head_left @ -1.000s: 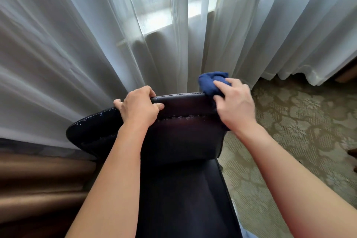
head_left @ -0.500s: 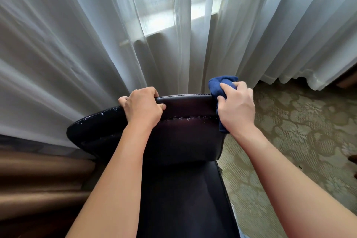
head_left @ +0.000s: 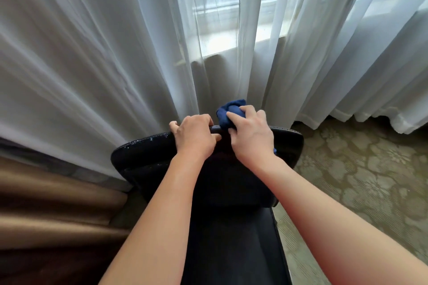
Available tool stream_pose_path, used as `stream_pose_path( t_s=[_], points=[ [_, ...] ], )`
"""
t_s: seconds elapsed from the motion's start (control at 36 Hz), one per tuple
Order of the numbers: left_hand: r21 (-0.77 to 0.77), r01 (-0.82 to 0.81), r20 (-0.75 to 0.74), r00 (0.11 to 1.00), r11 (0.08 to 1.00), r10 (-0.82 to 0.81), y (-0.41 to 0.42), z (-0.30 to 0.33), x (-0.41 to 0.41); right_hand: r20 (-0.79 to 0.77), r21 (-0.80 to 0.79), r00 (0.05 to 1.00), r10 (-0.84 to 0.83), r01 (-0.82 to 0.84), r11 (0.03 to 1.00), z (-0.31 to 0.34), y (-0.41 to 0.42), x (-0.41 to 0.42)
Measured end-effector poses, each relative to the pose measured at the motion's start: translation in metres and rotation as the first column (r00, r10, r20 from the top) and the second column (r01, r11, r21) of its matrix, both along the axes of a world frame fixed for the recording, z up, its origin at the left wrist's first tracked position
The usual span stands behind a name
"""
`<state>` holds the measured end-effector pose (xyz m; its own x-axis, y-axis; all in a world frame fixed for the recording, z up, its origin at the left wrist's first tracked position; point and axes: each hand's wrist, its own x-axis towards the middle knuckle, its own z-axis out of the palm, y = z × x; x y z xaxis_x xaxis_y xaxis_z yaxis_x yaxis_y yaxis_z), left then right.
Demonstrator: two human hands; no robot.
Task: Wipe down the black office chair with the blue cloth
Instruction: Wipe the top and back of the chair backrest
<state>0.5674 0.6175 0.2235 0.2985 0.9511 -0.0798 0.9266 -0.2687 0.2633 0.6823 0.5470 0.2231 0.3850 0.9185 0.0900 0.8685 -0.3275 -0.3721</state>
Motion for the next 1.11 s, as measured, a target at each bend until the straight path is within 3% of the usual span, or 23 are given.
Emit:
stream_pose_path(
  t_s=[0.11, 0.19, 0.39, 0.58, 0.75, 1.11],
  points=[
    [-0.027, 0.025, -0.002, 1.0, 0.999, -0.025, -0.001, 0.01, -0.02, -0.222, 0.104, 0.975, -0.02, 0.044, 0.994, 0.008, -0.008, 0.015],
    [-0.06, -0.036, 0.004, 0.999, 0.998, 0.037, 0.003, 0.018, -0.047, -0.267, 0.182, 0.96, -0.082, 0.134, 0.974, 0.011, -0.014, 0.024],
    [-0.03, -0.203, 0.002, 0.979, 0.979, 0.203, 0.006, 0.003, -0.103, -0.137, 0.097, 0.981, -0.135, 0.149, 0.984, 0.0, -0.018, 0.023],
    [0.053, -0.196, 0.03, 0.98, 0.979, 0.194, 0.018, -0.012, -0.111, -0.023, 0.087, 0.987, -0.157, 0.159, 0.983, -0.003, -0.004, 0.006],
    [0.066, -0.146, 0.027, 0.989, 0.987, 0.145, 0.035, -0.015, -0.115, 0.116, 0.087, 0.991, -0.065, 0.055, 0.995, -0.008, 0.012, -0.027],
    [0.067, -0.179, 0.042, 0.983, 0.982, 0.177, 0.034, -0.019, -0.12, 0.139, 0.101, 0.981, 0.136, -0.151, 0.983, -0.015, 0.045, -0.089]
  ],
)
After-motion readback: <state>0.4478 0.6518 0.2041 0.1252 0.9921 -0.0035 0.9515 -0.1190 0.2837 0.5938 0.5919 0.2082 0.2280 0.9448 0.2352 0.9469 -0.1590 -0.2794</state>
